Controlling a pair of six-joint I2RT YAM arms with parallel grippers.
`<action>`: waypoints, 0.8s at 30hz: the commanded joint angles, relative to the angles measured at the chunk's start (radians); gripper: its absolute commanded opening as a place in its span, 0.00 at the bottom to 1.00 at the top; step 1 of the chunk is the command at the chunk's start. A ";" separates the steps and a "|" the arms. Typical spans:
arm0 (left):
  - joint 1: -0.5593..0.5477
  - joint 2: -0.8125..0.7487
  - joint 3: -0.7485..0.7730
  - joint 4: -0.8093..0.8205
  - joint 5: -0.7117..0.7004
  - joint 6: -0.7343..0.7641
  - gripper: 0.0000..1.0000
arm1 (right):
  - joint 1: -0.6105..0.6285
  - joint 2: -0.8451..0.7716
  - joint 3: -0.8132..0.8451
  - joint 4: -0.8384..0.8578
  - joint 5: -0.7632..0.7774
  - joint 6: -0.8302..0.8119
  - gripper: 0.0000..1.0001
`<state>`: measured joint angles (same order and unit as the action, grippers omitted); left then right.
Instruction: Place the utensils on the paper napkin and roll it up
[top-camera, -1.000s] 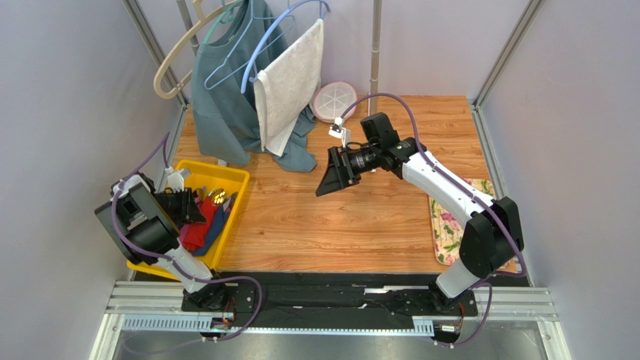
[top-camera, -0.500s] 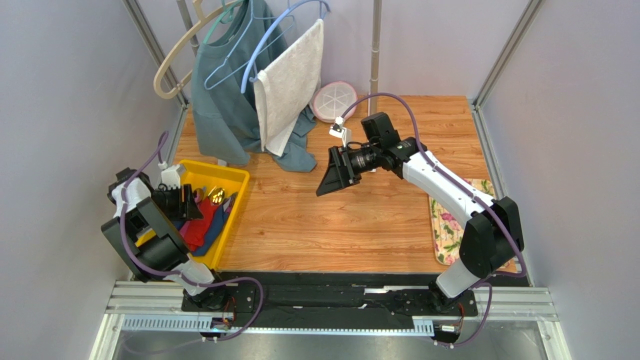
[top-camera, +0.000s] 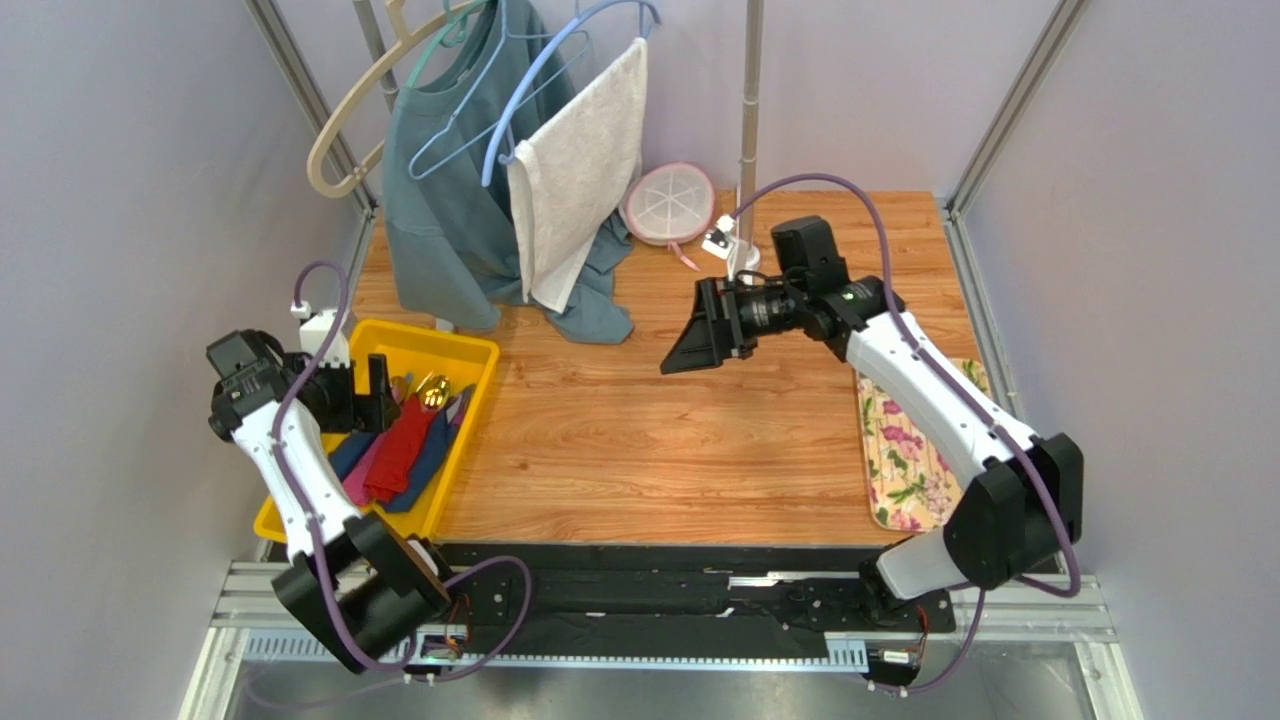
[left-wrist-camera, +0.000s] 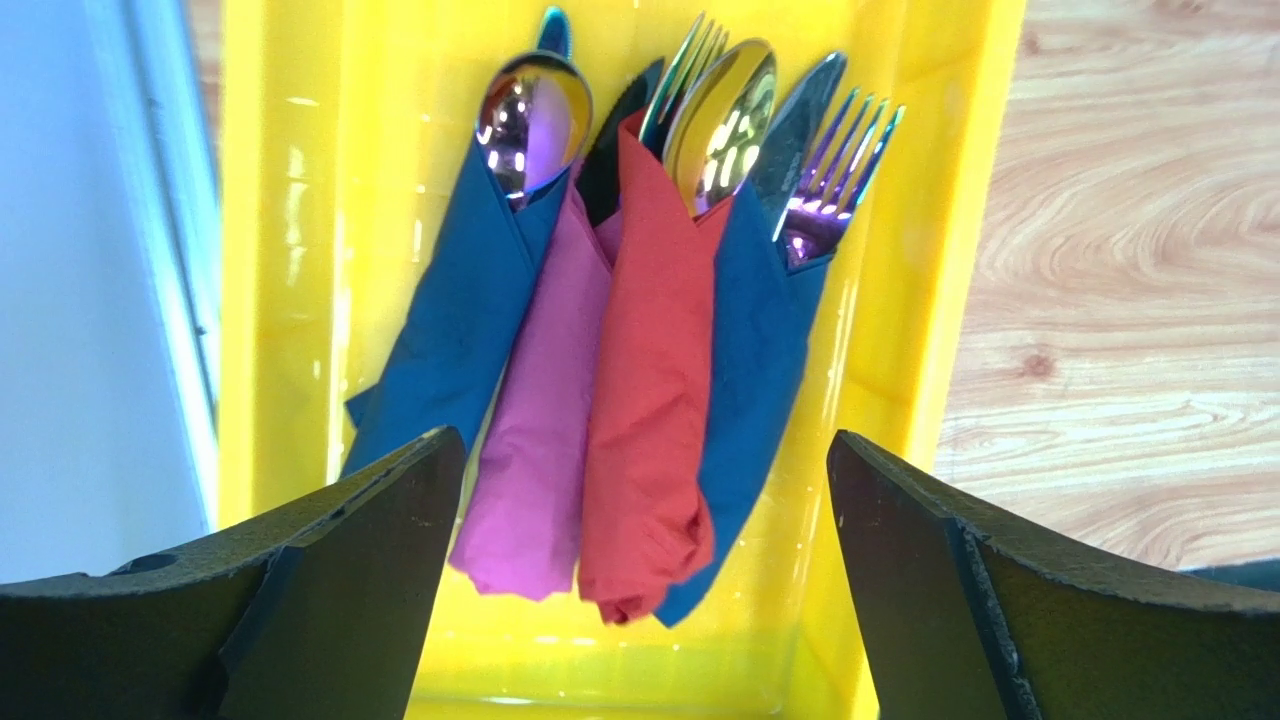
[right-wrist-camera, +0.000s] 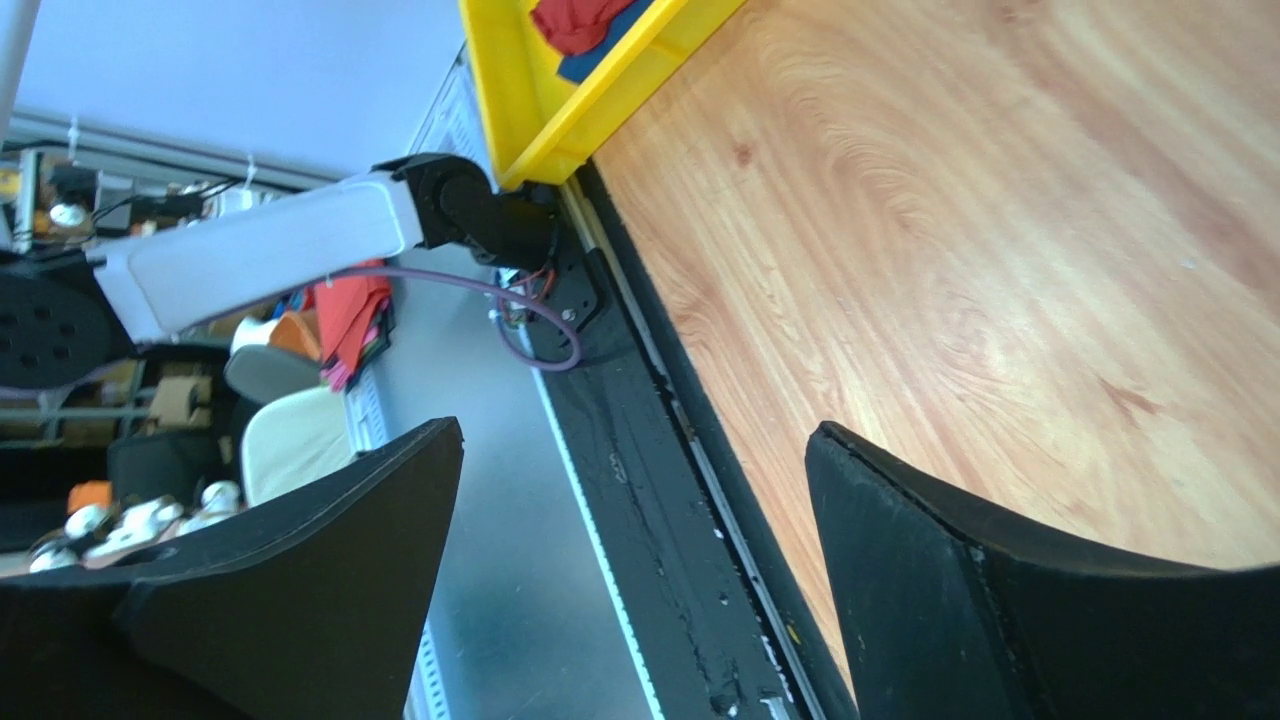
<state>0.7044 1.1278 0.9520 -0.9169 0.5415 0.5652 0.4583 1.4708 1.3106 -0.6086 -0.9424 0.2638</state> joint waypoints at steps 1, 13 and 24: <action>0.009 -0.127 0.011 -0.080 0.006 -0.010 0.99 | -0.061 -0.137 -0.040 -0.023 0.072 -0.021 0.98; -0.095 -0.168 0.260 -0.175 0.012 -0.129 0.99 | -0.162 -0.374 -0.168 -0.097 0.377 -0.051 1.00; -0.586 -0.189 0.153 0.048 -0.231 -0.473 0.99 | -0.273 -0.495 -0.293 -0.115 0.459 -0.078 1.00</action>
<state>0.2005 0.9611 1.1404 -0.9653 0.4240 0.2531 0.2184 1.0264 1.0328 -0.7177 -0.5369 0.2241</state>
